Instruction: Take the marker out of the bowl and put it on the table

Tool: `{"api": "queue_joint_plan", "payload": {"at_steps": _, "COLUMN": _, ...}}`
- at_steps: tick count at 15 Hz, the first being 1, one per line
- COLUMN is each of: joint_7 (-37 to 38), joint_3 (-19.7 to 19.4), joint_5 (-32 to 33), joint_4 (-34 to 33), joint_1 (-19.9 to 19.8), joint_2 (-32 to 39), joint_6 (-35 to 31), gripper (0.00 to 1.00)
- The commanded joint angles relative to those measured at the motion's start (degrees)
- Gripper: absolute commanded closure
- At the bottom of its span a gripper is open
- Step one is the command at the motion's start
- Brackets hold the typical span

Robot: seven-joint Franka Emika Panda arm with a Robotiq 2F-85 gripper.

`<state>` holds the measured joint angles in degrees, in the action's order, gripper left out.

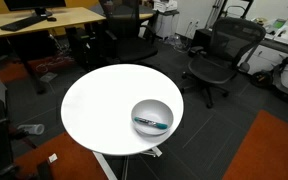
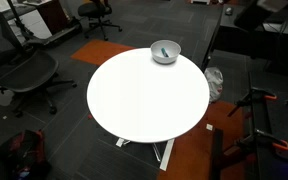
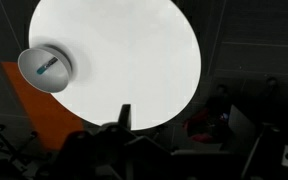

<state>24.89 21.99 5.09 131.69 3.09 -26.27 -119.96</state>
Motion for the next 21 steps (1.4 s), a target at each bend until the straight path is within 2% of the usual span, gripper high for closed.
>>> {"api": "queue_joint_plan", "payload": {"at_steps": 1, "joint_7": 0.62, "joint_3": -1.26, "joint_5": 0.80, "joint_4": -0.12, "joint_1": 1.50, "joint_2": 0.31, "joint_6": 0.16, "gripper": 0.00}}
{"api": "queue_joint_plan", "payload": {"at_steps": 11, "joint_7": 1.39, "joint_3": -1.56, "joint_5": 1.25, "joint_4": -0.42, "joint_1": 0.76, "joint_2": 0.75, "joint_6": -0.14, "gripper": 0.00}}
{"api": "queue_joint_plan", "payload": {"at_steps": 18, "joint_7": 3.44, "joint_3": -7.09, "joint_5": 3.14, "joint_4": -1.50, "joint_1": -3.48, "joint_2": 3.05, "joint_6": -0.24, "gripper": 0.00}}
{"api": "queue_joint_plan", "payload": {"at_steps": 21, "joint_7": 7.61, "joint_3": -9.19, "joint_5": 4.11, "joint_4": -2.18, "joint_1": -6.39, "joint_2": 5.48, "joint_6": -0.76, "gripper": 0.00}}
